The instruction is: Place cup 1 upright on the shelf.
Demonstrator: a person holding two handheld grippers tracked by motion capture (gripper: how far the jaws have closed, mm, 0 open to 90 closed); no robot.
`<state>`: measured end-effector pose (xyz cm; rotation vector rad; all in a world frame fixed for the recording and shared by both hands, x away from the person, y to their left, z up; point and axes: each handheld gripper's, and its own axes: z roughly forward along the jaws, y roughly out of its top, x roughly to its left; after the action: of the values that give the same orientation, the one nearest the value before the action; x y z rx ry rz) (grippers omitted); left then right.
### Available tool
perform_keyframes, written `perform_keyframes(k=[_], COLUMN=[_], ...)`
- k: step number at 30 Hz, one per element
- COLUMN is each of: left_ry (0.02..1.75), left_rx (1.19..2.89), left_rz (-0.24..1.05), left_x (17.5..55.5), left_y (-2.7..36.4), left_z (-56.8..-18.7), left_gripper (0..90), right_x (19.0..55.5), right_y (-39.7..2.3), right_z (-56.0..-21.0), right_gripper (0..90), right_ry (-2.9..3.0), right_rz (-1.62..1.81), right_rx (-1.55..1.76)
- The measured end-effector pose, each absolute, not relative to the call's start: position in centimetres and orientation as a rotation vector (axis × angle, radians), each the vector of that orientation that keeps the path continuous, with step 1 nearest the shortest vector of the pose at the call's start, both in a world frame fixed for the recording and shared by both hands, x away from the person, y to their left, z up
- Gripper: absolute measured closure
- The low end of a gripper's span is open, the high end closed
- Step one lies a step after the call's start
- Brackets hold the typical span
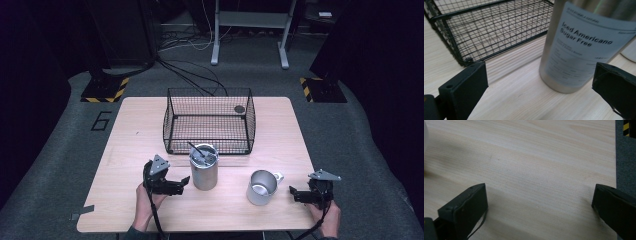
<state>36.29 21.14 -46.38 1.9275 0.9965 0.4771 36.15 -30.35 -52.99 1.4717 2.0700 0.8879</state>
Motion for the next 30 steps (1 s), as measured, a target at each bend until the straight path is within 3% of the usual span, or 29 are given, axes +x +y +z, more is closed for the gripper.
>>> perform_keyframes(k=[30], left_ry=[0.818], left_rx=[1.907], left_rz=[0.405], left_x=[37.6], left_y=[16.5], left_z=[-43.8], left_gripper=[0.0], right_x=[36.1], right_y=[-30.4], right_z=[-53.0], right_gripper=[0.0], right_ry=[2.069], right_rz=[0.888], right_rx=[1.473])
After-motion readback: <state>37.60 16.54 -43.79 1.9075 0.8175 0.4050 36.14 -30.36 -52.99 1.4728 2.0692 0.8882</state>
